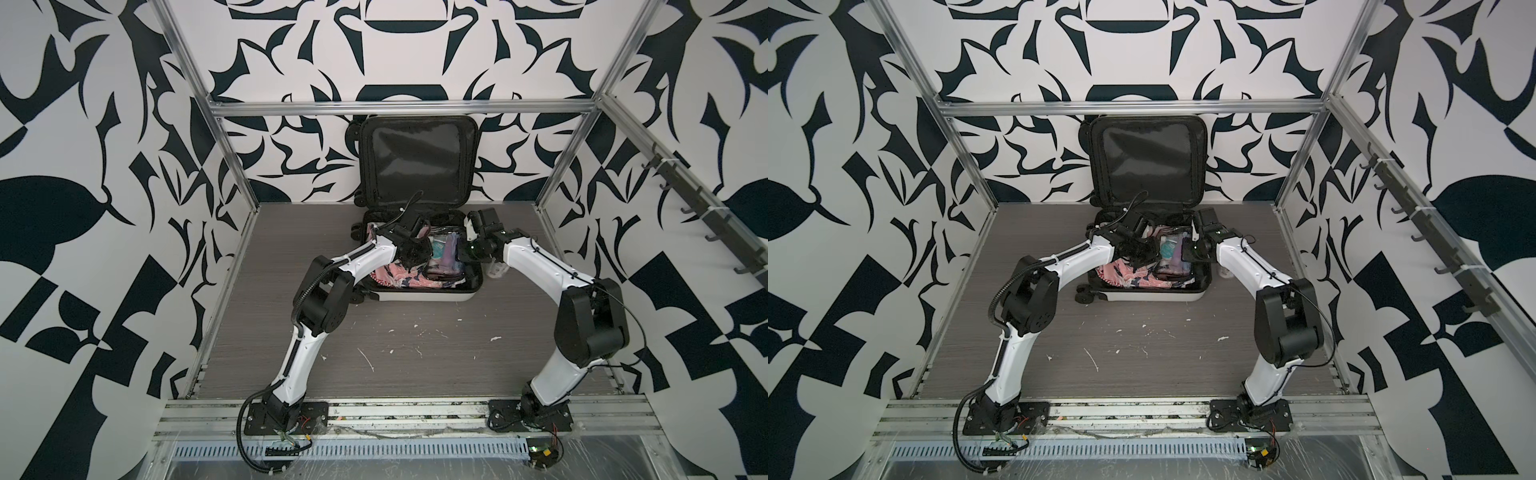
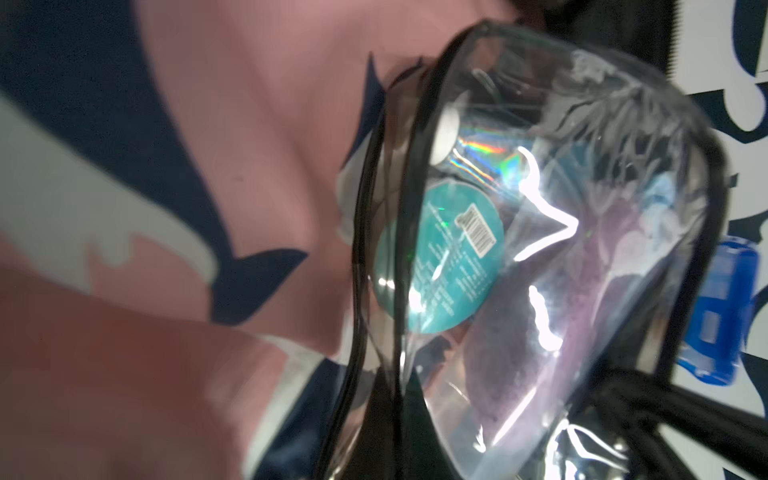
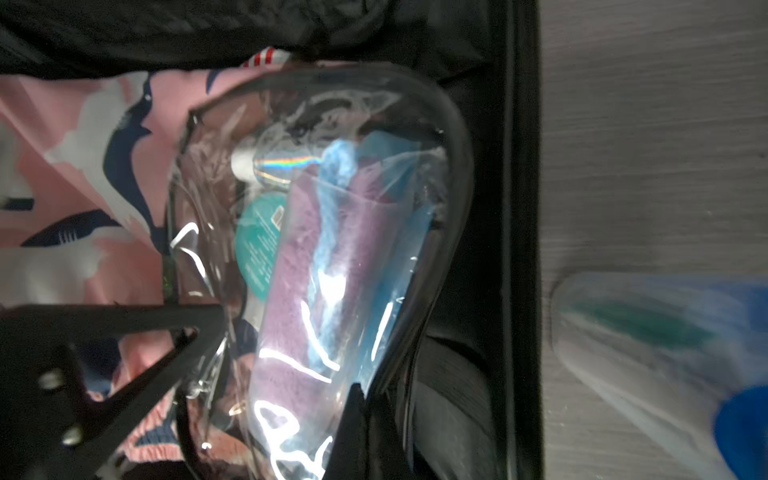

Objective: Pack the luggage
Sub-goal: 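Lower the pouch onto the shorts beside the suitcase wall and release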

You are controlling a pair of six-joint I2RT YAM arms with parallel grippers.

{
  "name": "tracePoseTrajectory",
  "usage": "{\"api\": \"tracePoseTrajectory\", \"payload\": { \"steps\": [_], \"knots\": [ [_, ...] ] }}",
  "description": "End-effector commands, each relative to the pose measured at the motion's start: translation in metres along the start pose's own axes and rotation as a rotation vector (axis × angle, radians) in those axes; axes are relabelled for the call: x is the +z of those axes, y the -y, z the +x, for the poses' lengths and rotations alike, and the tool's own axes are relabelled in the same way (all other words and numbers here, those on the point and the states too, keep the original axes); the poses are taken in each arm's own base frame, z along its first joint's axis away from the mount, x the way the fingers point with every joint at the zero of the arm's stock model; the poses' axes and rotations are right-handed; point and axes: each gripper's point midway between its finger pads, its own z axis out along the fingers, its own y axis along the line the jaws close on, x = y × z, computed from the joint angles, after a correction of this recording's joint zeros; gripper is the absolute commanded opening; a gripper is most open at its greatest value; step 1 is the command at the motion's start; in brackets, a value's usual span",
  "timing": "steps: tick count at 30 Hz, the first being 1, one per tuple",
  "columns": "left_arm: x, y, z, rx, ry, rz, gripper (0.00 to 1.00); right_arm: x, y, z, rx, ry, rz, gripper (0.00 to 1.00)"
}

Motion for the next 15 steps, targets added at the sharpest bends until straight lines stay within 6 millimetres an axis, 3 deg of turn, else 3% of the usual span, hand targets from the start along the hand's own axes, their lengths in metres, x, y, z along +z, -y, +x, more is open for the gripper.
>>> {"api": "tracePoseTrajectory", "payload": {
  "steps": [1, 10, 15],
  "knots": [
    [-0.021, 0.017, -0.018, -0.001, 0.075, 0.056, 0.00, -0.007, -0.012, -0.014, -0.012, 0.018, -0.035, 0.00],
    [-0.016, 0.014, -0.022, -0.004, 0.070, 0.056, 0.00, 0.012, -0.003, -0.009, 0.015, -0.038, 0.019, 0.00],
    [-0.026, 0.019, -0.023, 0.007, 0.092, 0.075, 0.00, 0.018, 0.000, -0.008, 0.021, -0.067, 0.046, 0.00]
  ]
}}
